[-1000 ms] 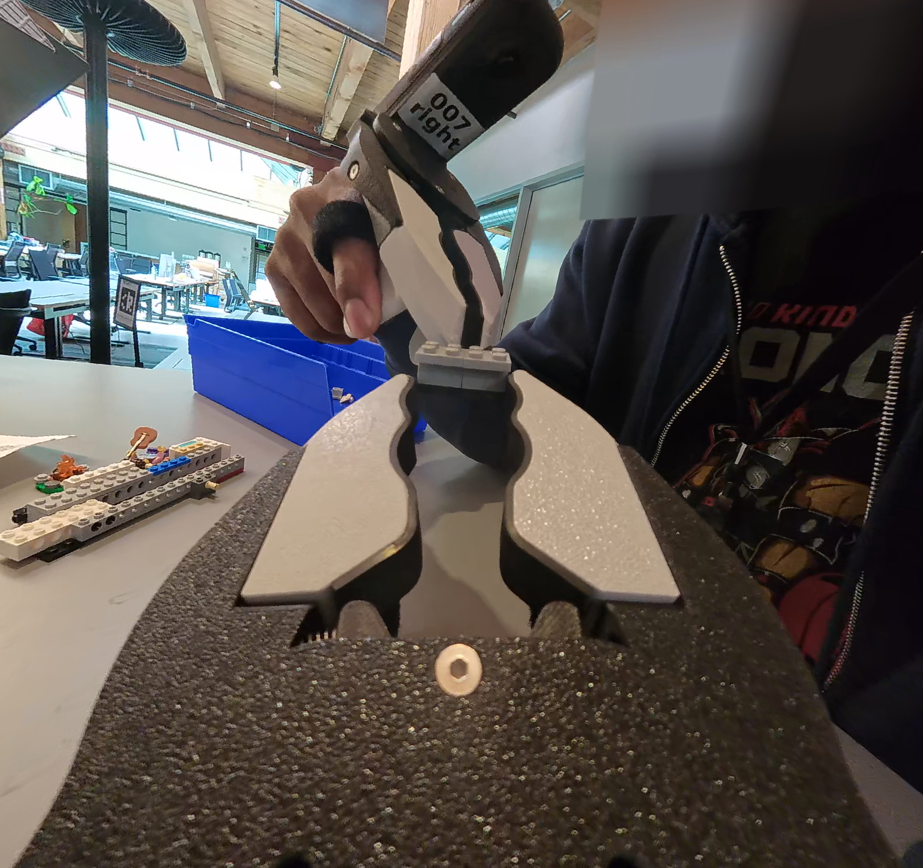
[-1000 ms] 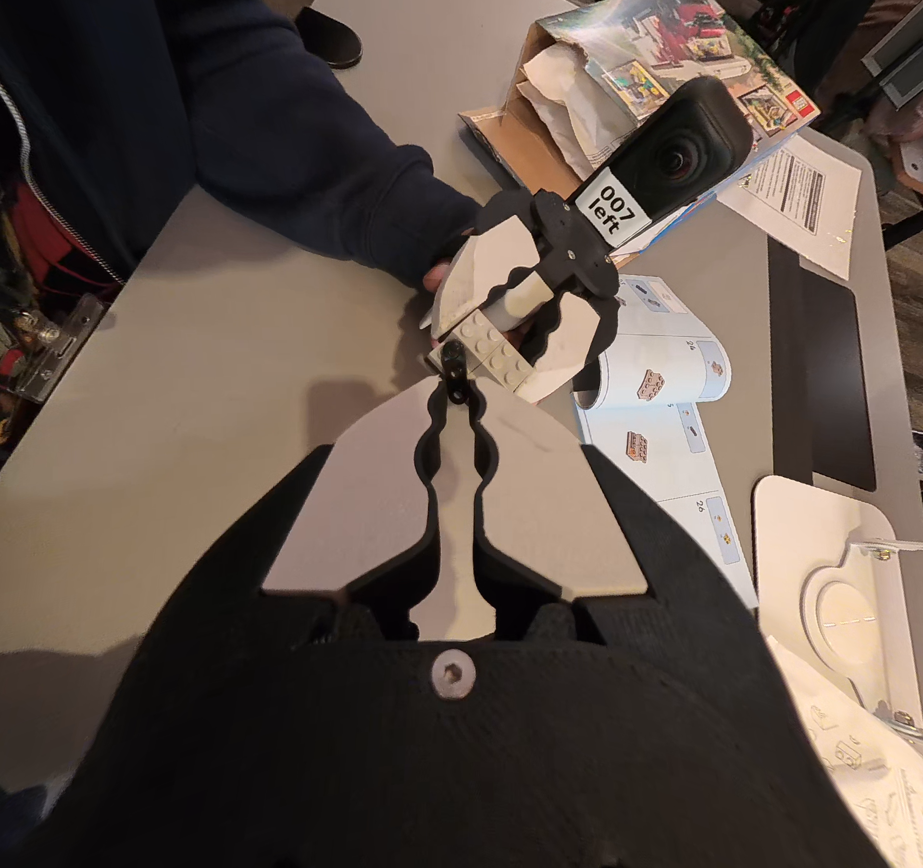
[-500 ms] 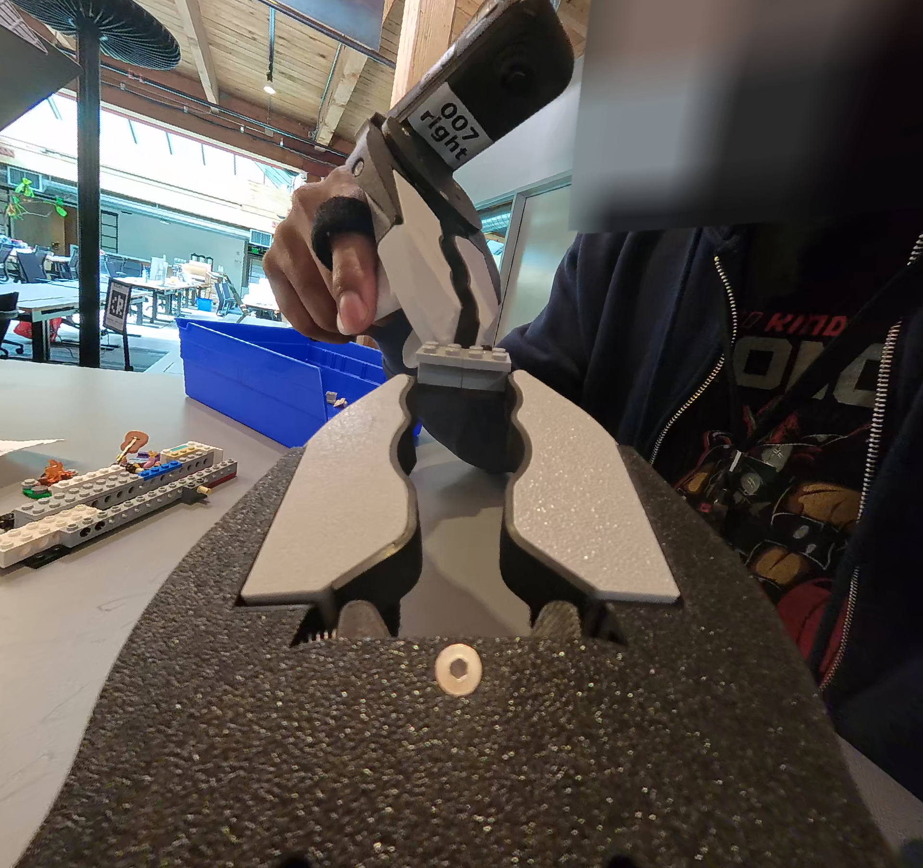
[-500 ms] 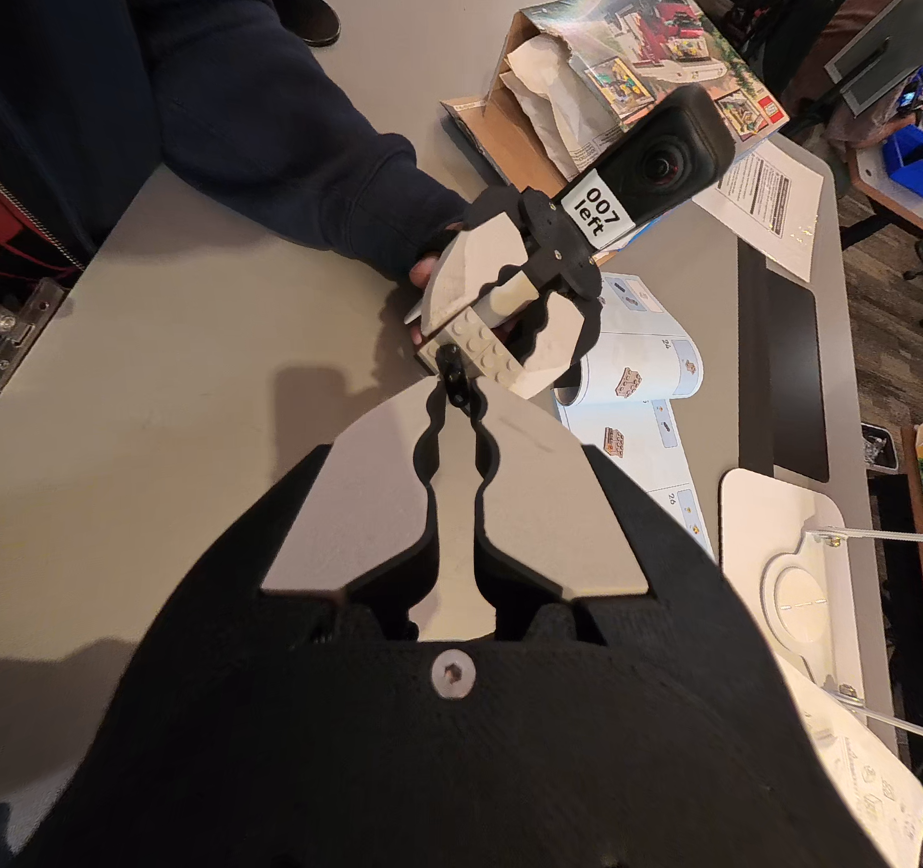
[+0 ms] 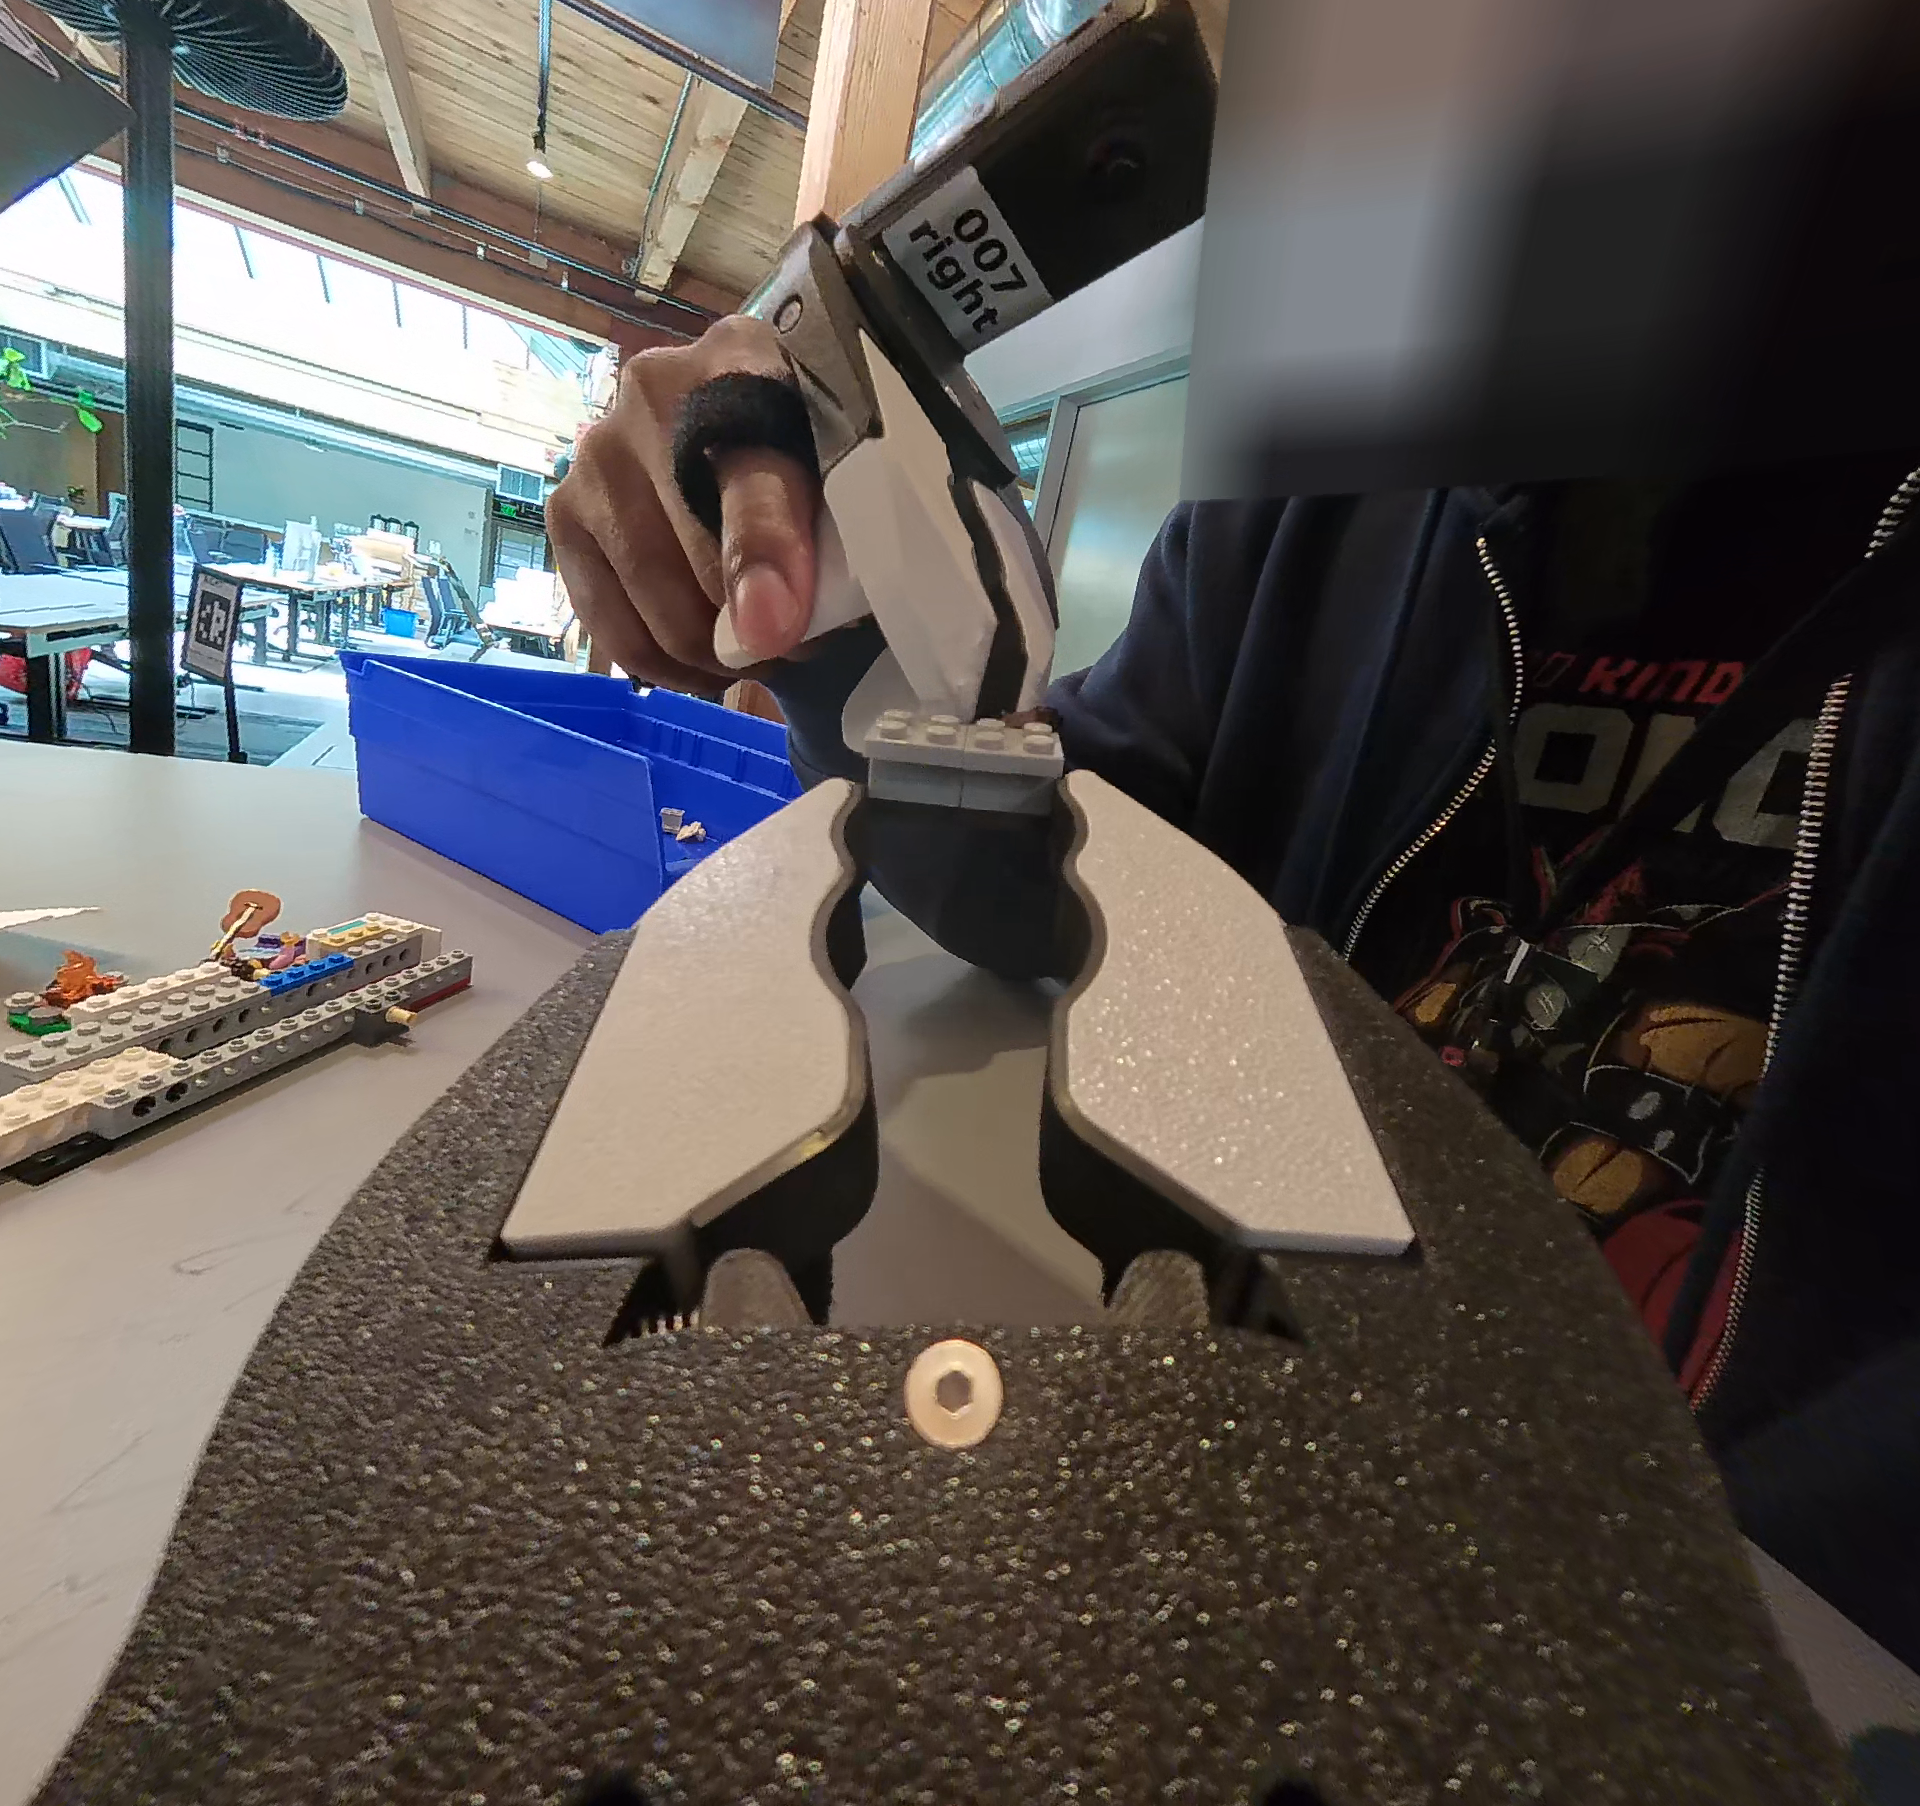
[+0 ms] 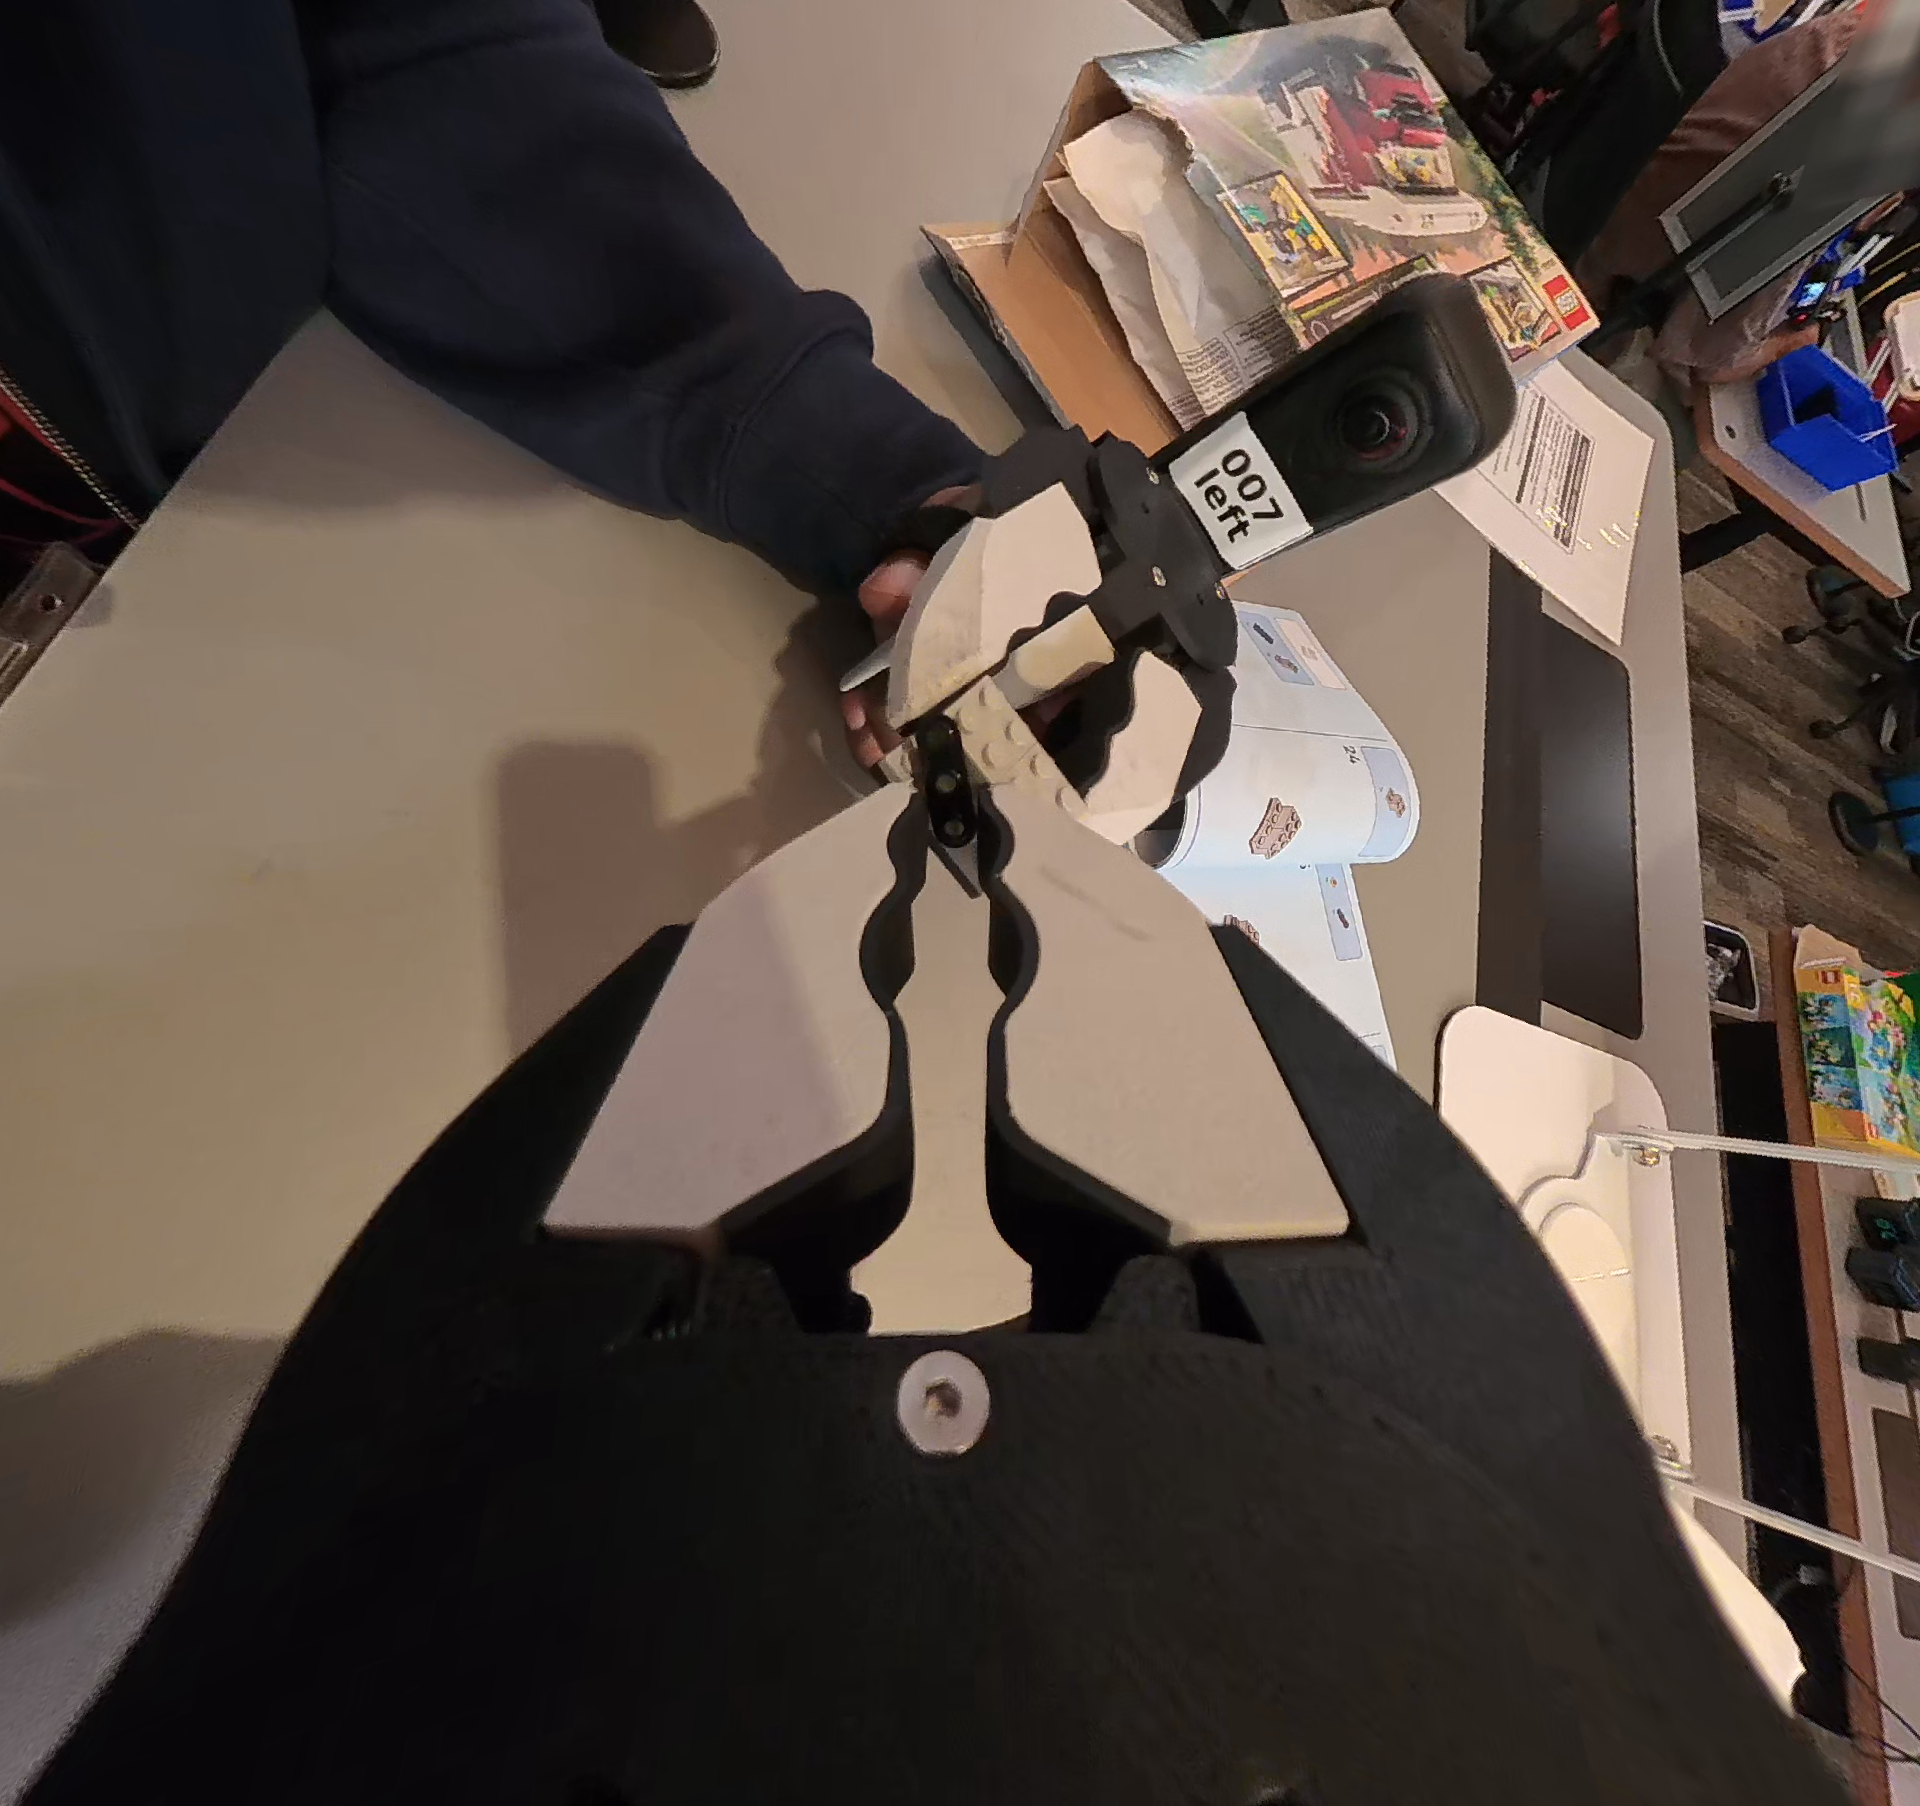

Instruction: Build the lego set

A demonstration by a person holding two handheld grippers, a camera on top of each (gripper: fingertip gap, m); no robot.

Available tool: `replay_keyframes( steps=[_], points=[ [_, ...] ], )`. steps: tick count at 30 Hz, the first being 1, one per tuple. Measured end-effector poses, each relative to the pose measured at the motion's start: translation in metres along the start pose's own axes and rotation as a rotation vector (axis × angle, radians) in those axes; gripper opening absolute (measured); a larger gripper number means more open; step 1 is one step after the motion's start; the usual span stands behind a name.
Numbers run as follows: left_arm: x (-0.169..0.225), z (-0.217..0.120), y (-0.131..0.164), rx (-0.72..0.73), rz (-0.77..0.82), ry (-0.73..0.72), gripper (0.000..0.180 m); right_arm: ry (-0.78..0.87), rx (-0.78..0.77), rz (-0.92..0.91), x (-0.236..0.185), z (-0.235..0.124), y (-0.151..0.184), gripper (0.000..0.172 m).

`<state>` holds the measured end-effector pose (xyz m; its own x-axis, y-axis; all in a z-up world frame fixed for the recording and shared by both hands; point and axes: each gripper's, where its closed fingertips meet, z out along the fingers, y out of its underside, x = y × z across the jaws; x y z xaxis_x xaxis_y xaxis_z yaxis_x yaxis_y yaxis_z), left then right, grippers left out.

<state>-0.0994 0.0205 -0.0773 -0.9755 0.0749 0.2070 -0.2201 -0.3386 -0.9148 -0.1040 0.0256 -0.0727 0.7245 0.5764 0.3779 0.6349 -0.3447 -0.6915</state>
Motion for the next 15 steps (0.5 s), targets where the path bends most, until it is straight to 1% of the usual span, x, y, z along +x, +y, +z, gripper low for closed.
replay_keyframes(
  steps=[15],
  points=[
    [0.0018, 0.0002, -0.0009, 0.007, -0.006, 0.012, 0.033, 0.021, 0.022, -0.016, 0.003, -0.0015, -0.0018, 0.012]
  ],
)
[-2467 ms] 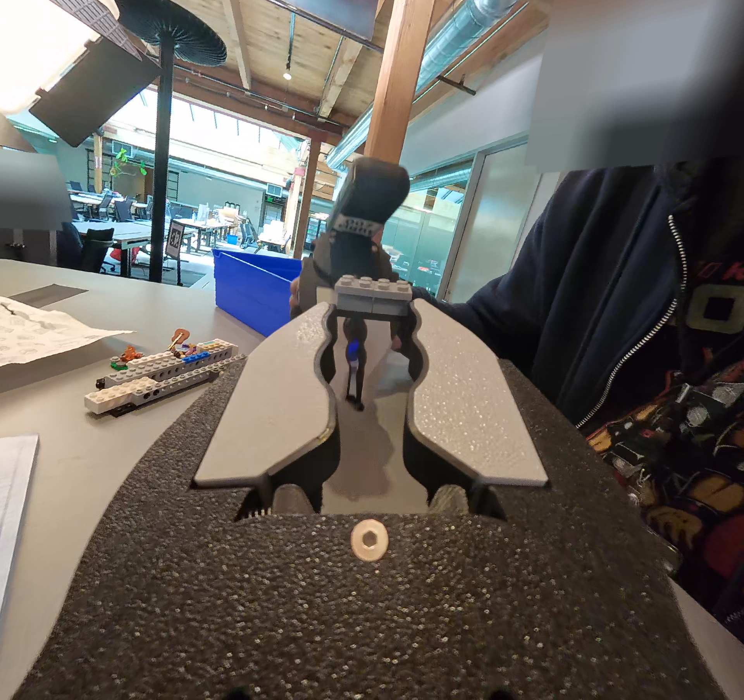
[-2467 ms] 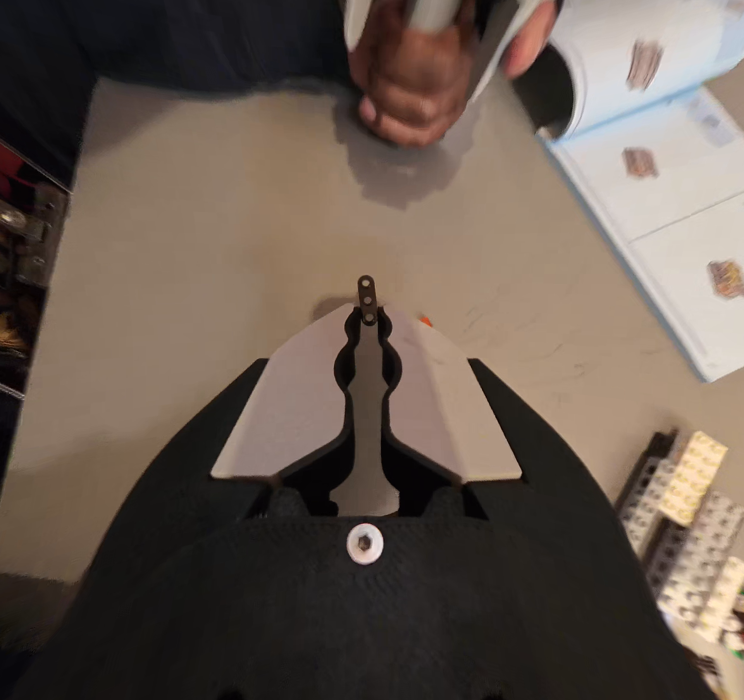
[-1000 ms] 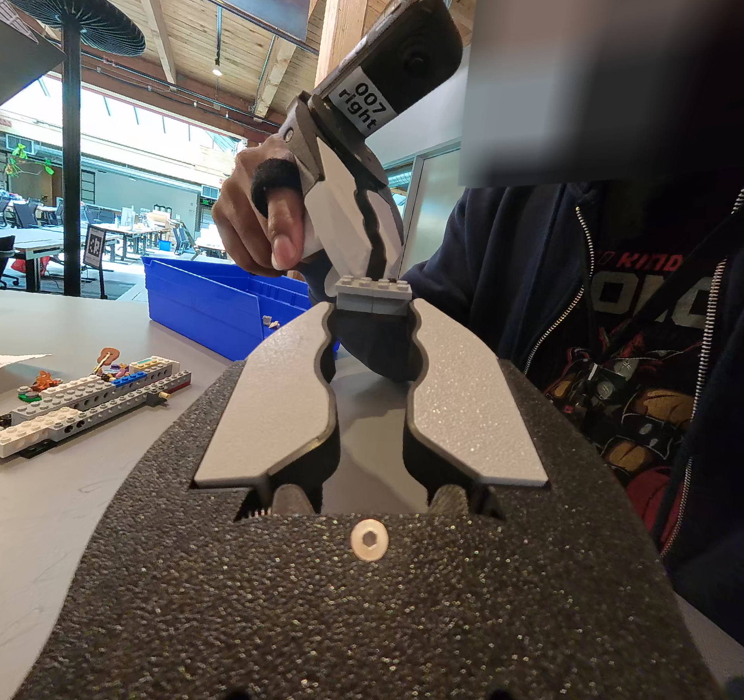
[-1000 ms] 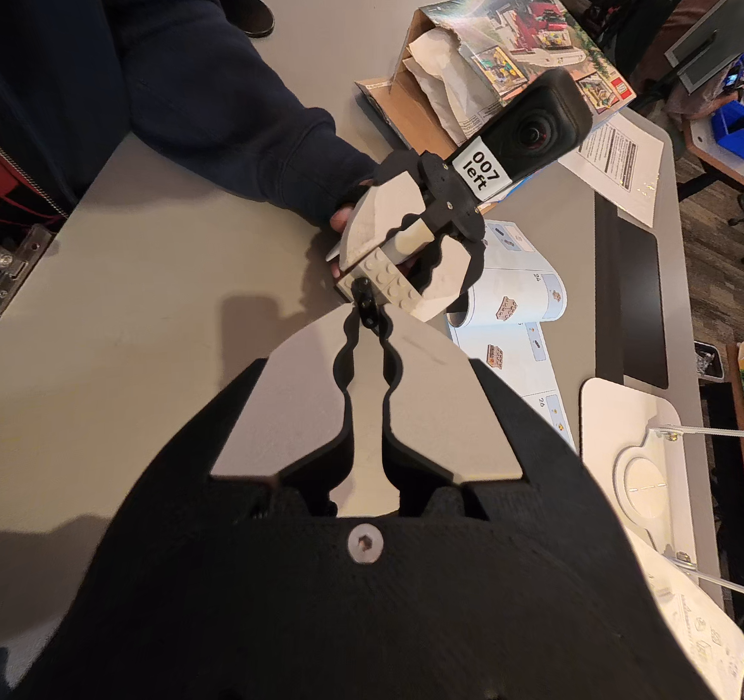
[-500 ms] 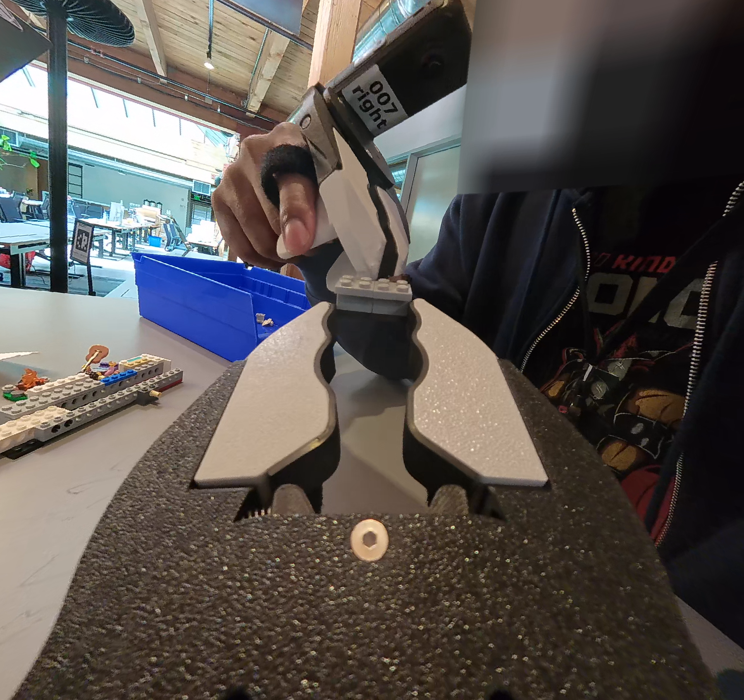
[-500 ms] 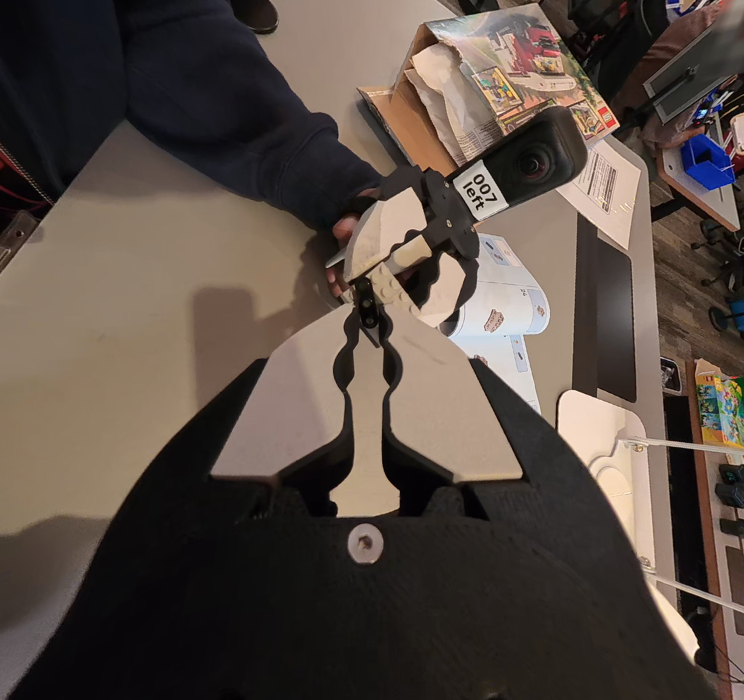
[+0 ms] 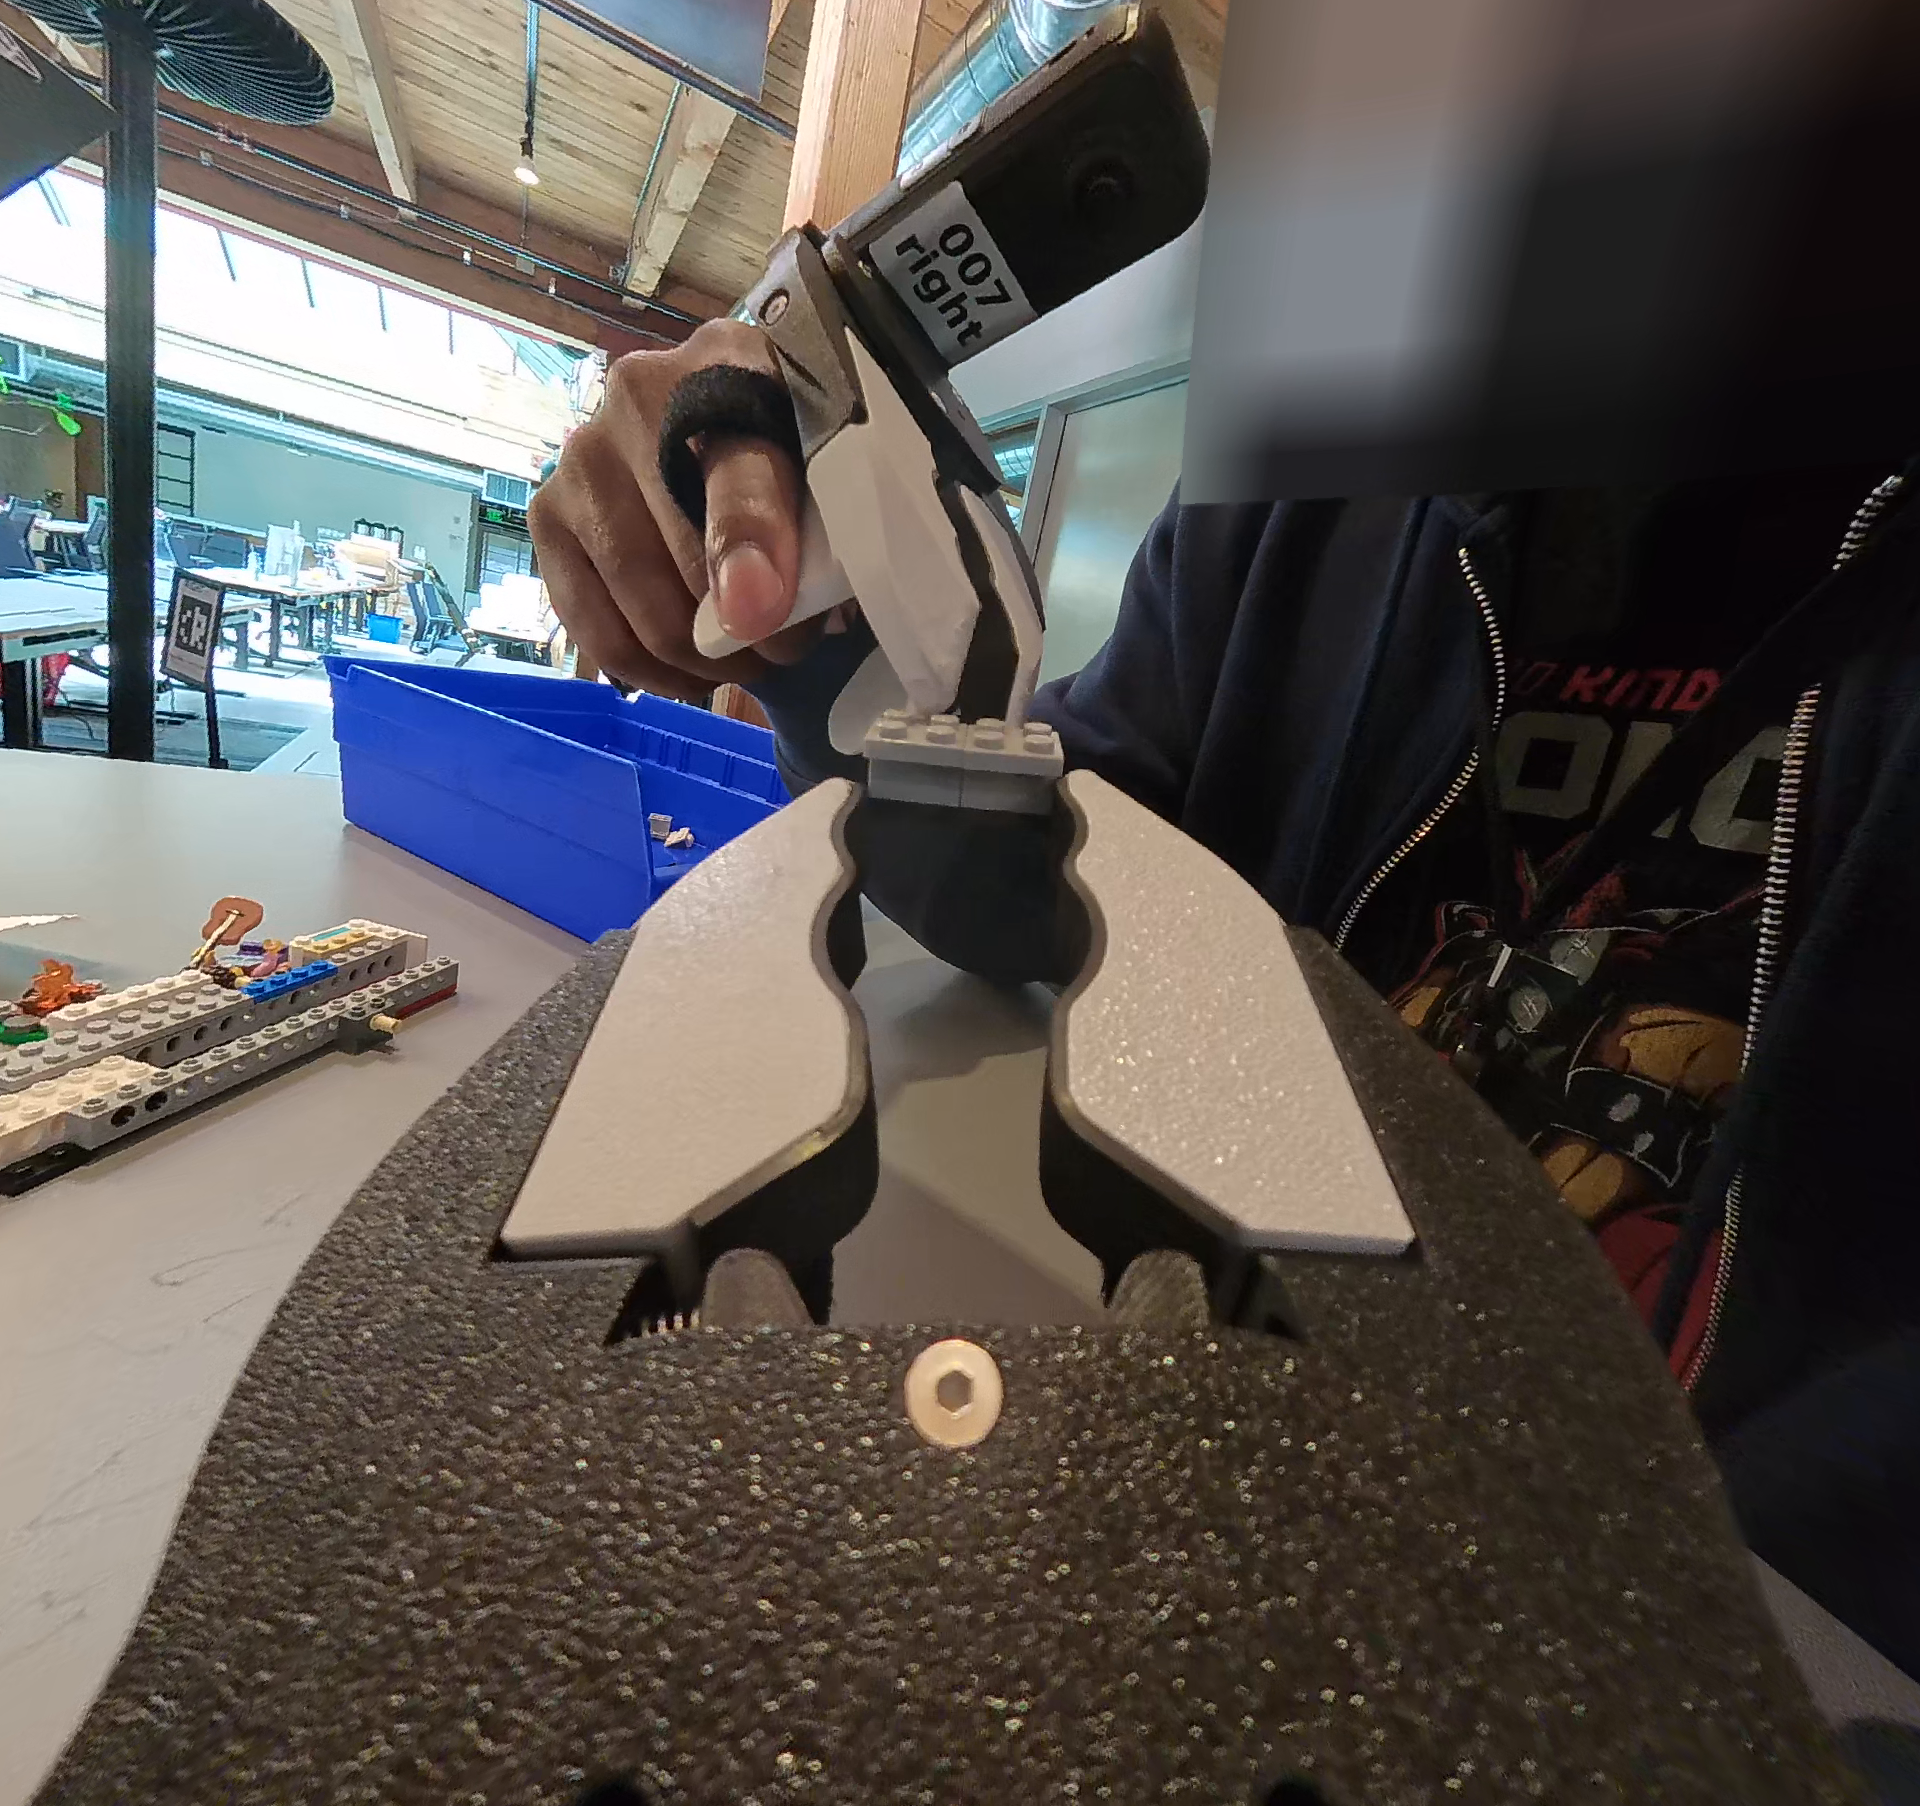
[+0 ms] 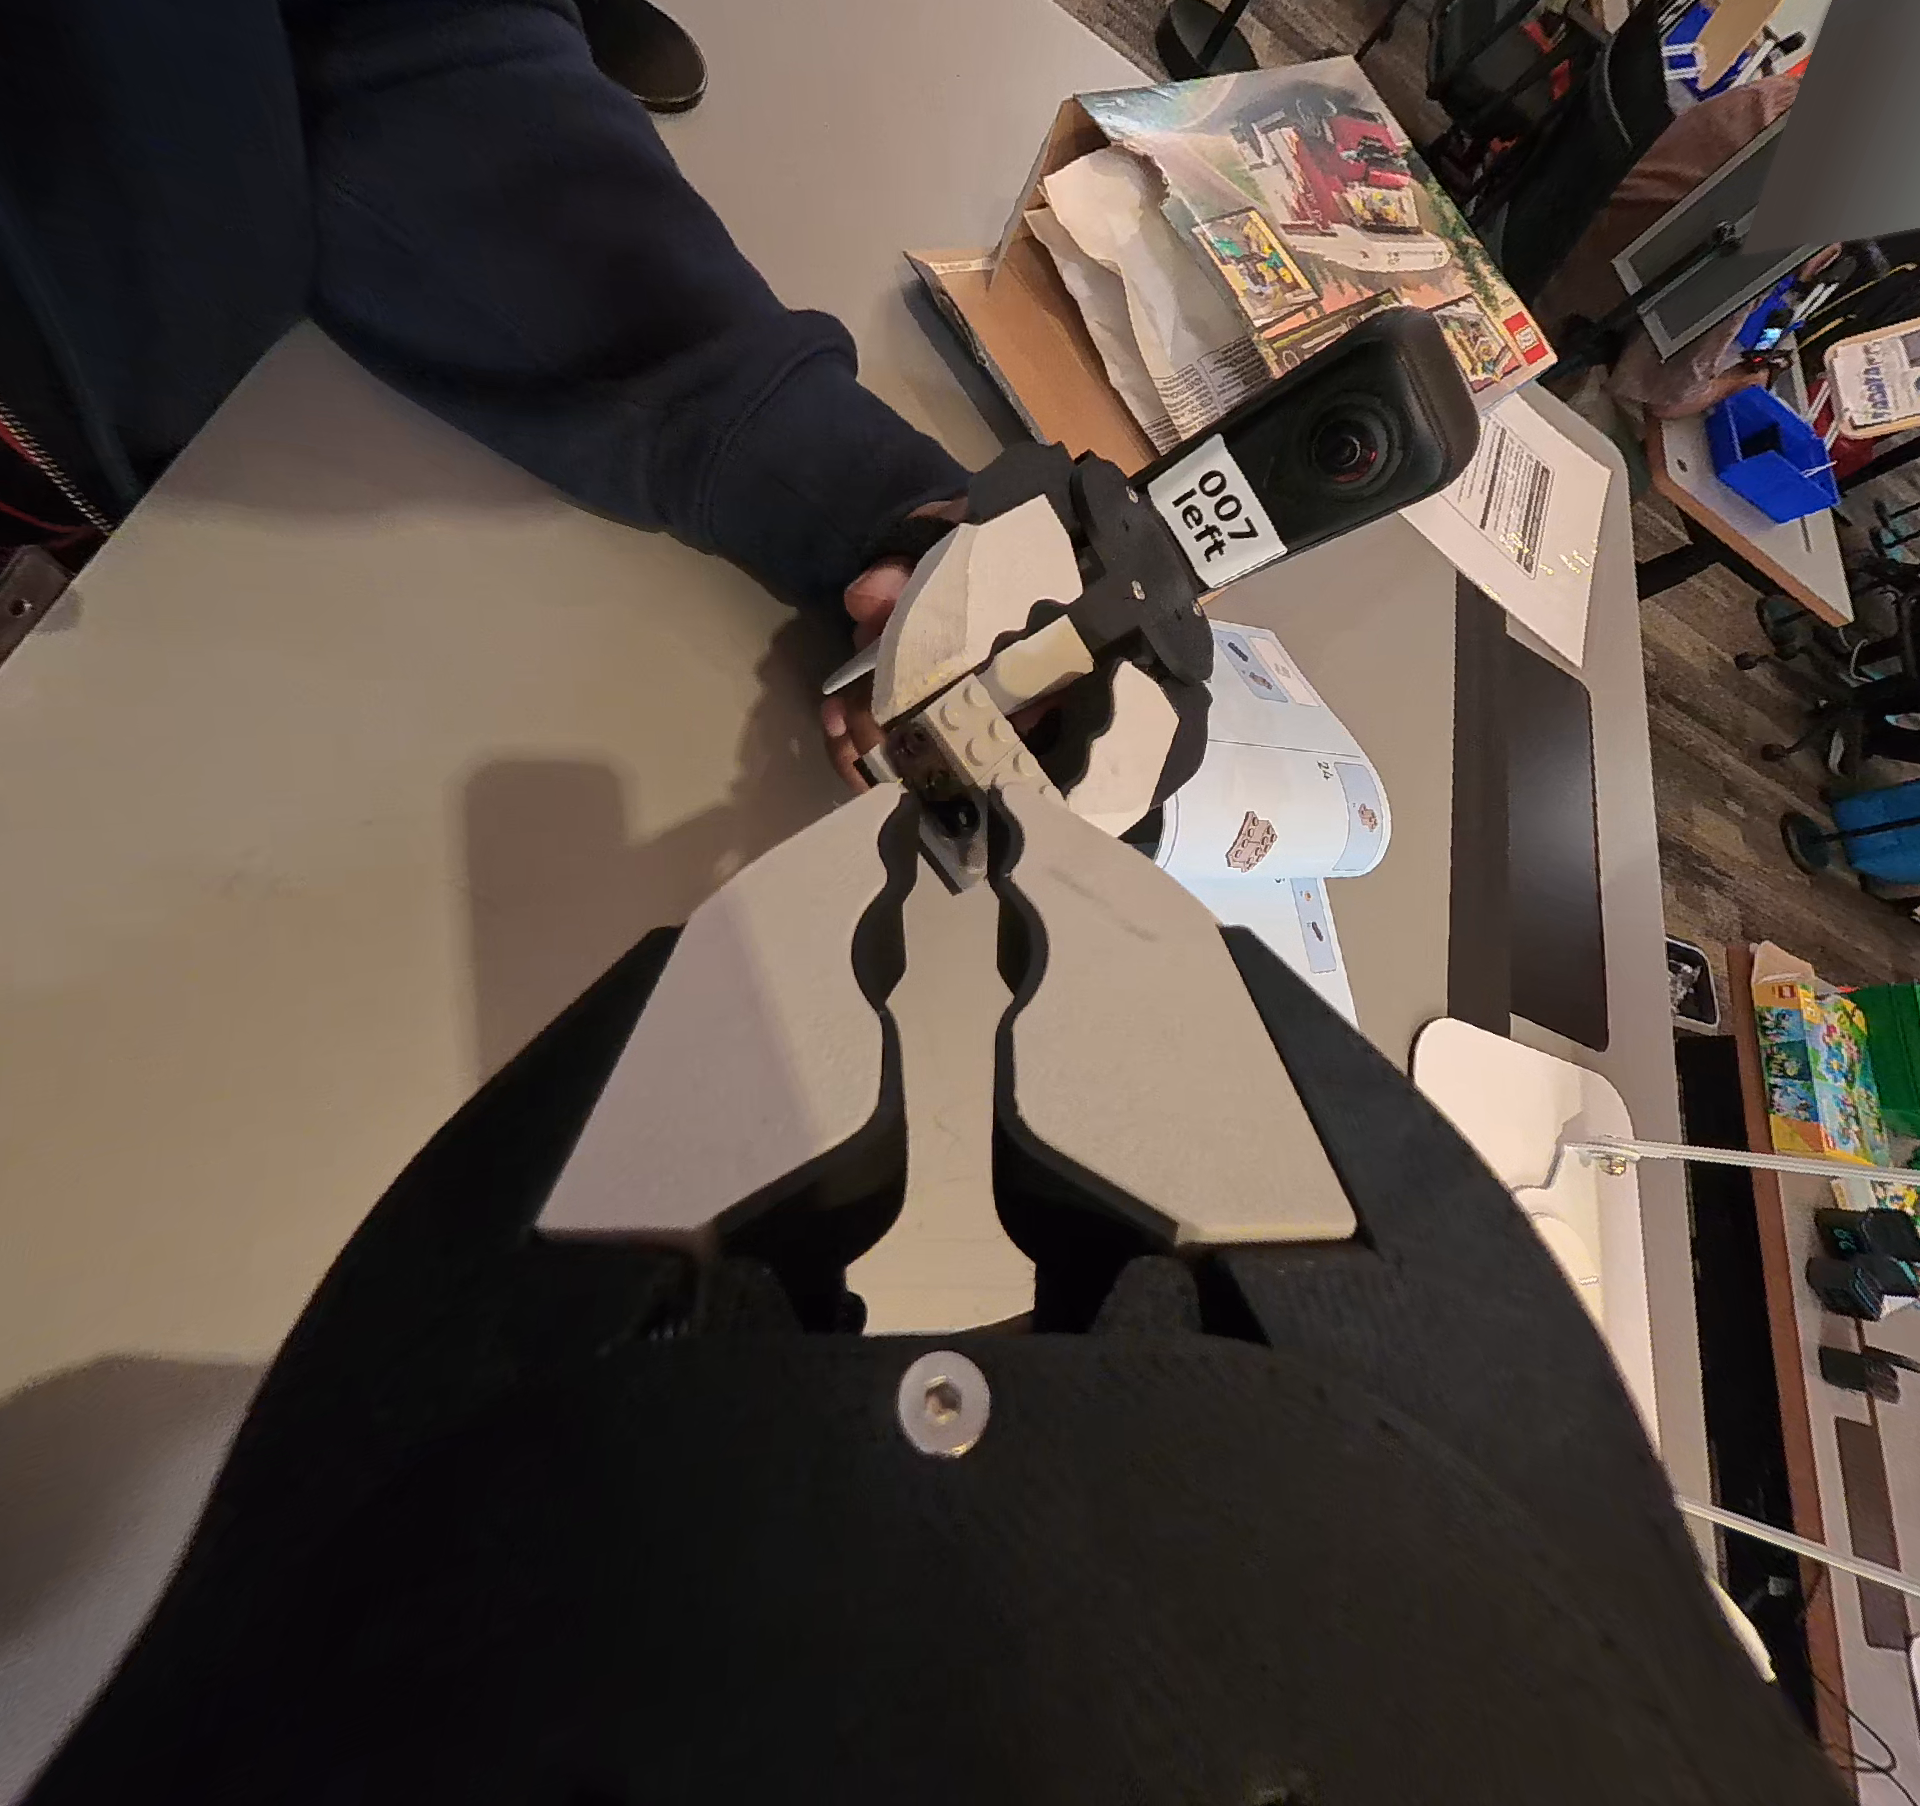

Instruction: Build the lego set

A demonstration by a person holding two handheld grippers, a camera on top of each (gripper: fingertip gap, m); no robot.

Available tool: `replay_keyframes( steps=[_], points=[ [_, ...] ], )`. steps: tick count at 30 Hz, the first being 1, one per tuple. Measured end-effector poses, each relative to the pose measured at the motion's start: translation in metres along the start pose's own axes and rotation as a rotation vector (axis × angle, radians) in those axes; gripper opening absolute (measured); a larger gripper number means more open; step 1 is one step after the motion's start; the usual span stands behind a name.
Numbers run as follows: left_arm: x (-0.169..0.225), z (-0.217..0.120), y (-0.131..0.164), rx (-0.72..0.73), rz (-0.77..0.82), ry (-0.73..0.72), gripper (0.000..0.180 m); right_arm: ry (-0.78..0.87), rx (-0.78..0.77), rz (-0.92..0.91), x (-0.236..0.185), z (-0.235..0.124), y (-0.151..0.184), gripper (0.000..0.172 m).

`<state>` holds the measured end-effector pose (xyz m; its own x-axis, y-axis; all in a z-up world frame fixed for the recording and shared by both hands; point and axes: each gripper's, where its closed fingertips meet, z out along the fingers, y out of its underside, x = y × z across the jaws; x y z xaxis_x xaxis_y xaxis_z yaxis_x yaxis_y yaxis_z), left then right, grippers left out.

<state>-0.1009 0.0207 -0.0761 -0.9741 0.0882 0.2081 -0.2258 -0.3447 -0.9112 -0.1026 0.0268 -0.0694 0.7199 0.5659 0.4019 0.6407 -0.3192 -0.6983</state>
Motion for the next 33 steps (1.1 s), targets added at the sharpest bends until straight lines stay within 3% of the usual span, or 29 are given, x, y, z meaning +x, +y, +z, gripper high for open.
replay_keyframes(
  steps=[12, 17, 22, 25, 33],
  points=[
    [-0.001, -0.004, -0.008, 0.049, 0.004, -0.014, 0.033, 0.051, 0.015, -0.019, 0.008, -0.001, 0.0, 0.012],
    [-0.003, -0.012, -0.017, 0.083, 0.031, -0.046, 0.033, 0.175, 0.051, -0.086, 0.022, -0.006, -0.002, 0.016],
    [-0.006, -0.017, -0.019, 0.072, 0.071, -0.101, 0.033, 0.335, 0.009, -0.267, 0.023, 0.004, 0.009, 0.025],
    [-0.01, -0.018, -0.017, 0.045, 0.112, -0.147, 0.033, 0.449, -0.024, -0.342, 0.026, 0.005, 0.017, 0.039],
    [-0.018, -0.015, -0.006, -0.02, 0.135, -0.187, 0.033, 0.589, -0.018, -0.496, 0.021, -0.003, 0.024, 0.033]
  ],
)
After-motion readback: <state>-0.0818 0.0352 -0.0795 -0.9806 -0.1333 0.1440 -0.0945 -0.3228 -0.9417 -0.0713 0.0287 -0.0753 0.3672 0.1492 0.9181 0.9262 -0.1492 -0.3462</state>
